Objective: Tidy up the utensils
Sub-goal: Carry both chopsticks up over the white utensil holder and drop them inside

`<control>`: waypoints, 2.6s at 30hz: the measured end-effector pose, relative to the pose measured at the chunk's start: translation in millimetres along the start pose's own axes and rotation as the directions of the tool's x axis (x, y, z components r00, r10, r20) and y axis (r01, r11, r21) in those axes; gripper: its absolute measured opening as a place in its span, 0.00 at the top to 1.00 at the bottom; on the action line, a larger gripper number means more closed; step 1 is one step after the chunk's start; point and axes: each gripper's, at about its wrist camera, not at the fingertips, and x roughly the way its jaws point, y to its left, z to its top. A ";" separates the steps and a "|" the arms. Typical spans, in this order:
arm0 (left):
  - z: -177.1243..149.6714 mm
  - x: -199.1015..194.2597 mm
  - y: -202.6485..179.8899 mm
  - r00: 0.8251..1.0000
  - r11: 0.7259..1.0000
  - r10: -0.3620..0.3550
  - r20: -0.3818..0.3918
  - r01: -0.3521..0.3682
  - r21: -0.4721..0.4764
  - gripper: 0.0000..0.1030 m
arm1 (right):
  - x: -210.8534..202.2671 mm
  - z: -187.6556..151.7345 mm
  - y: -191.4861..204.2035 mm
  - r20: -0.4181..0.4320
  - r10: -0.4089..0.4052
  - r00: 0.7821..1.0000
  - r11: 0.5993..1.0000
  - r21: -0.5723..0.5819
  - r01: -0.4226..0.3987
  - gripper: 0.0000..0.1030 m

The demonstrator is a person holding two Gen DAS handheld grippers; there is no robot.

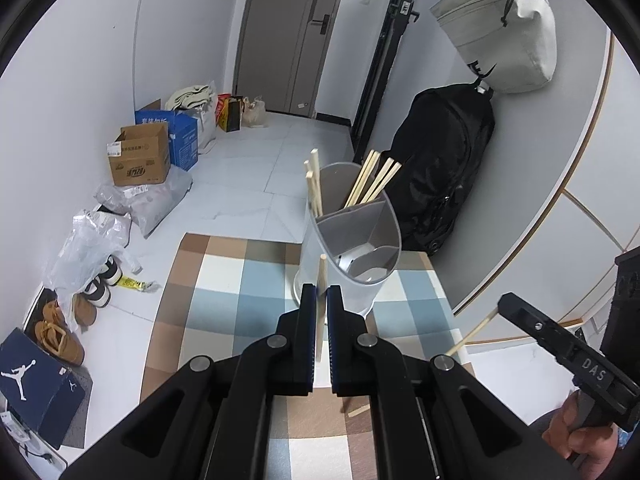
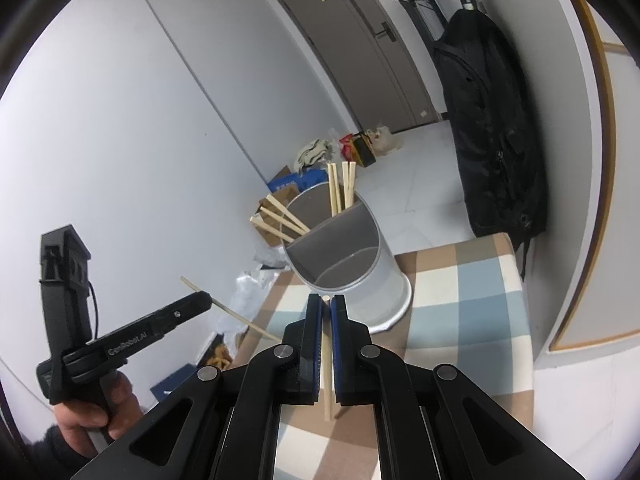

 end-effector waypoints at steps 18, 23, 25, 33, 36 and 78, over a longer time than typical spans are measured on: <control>60.7 -34.7 -11.0 0.996 0.998 -0.055 0.073 0.053 0.030 0.99 | -11.1 57.9 30.2 0.062 0.003 0.998 0.999 -0.045 -0.001 0.96; 82.1 -34.8 -9.8 0.994 0.998 -0.058 0.097 0.055 0.033 0.99 | -11.0 93.0 38.8 0.098 0.002 0.995 0.998 -0.062 0.004 0.96; 89.6 -32.7 -8.3 0.993 0.998 -0.060 0.102 0.058 0.027 0.99 | -8.8 108.4 43.4 0.110 -0.003 0.994 0.997 -0.078 0.012 0.96; 113.6 -16.6 -4.1 0.992 0.998 -0.059 0.108 0.056 0.026 0.99 | 7.6 160.3 59.7 0.152 -0.002 0.988 0.990 -0.142 0.024 0.96; 119.7 -9.5 -3.3 0.992 0.998 -0.061 0.107 0.058 0.023 0.99 | 17.7 173.5 62.2 0.159 -0.004 0.987 0.987 -0.156 0.029 0.96; 117.7 85.8 -10.6 0.991 0.982 -0.104 -0.078 0.115 0.150 0.99 | 129.9 150.9 16.2 -0.069 -0.021 0.997 0.990 -0.142 0.011 0.97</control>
